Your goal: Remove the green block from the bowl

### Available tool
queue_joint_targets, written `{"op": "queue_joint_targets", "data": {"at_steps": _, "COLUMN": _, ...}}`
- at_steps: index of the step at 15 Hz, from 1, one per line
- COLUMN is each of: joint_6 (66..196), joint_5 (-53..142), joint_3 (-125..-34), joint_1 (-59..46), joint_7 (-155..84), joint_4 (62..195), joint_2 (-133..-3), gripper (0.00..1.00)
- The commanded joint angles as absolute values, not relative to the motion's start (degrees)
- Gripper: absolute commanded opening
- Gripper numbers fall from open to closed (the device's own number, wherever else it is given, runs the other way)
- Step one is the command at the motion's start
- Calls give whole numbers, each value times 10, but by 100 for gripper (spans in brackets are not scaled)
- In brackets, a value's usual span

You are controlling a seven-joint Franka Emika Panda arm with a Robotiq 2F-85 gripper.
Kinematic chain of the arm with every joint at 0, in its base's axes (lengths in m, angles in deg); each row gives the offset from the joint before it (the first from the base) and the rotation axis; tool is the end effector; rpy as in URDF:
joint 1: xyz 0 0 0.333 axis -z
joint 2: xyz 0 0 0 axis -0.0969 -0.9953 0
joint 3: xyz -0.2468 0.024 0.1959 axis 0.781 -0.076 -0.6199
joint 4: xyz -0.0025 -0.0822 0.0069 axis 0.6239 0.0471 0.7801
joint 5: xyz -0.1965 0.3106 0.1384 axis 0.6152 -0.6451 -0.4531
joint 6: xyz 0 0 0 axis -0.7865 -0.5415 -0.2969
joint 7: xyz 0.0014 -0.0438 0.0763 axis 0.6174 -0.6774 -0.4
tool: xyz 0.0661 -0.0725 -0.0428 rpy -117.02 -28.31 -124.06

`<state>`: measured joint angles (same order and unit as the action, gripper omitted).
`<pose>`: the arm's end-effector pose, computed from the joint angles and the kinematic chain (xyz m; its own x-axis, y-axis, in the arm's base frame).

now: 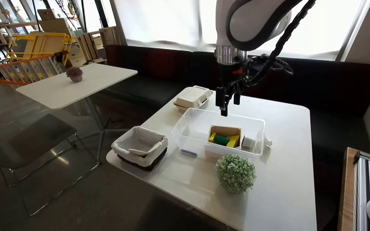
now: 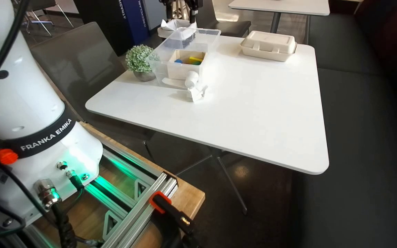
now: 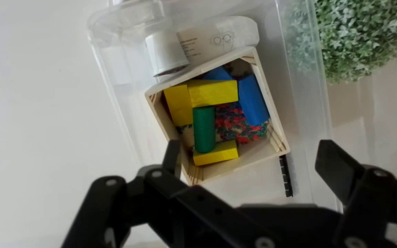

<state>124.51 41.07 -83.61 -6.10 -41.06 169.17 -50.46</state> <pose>0.4963 0.0029 0.3417 0.9974 0.0193 -0.0696 0.0188 -0.9998 -0.0083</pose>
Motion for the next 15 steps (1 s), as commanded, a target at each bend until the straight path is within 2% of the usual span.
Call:
{"op": "queue_joint_targets", "data": {"at_steps": 1, "joint_6": 1277, "joint_5": 409, "joint_3": -834, "joint_1": -56, "joint_7": -408, "joint_4": 1685, "joint_2": -558, "gripper": 100}}
{"op": "queue_joint_targets", "data": {"at_steps": 11, "joint_6": 1278, "joint_5": 402, "joint_3": -835, "joint_1": -54, "joint_7": -411, "joint_4": 1686, "joint_2": -560, "gripper": 100}}
{"op": "queue_joint_targets", "data": {"at_steps": 15, "joint_6": 1317, "joint_5": 400, "joint_3": -832, "joint_1": -51, "joint_7": -404, "joint_4": 1679, "joint_2": -596, "gripper": 100}}
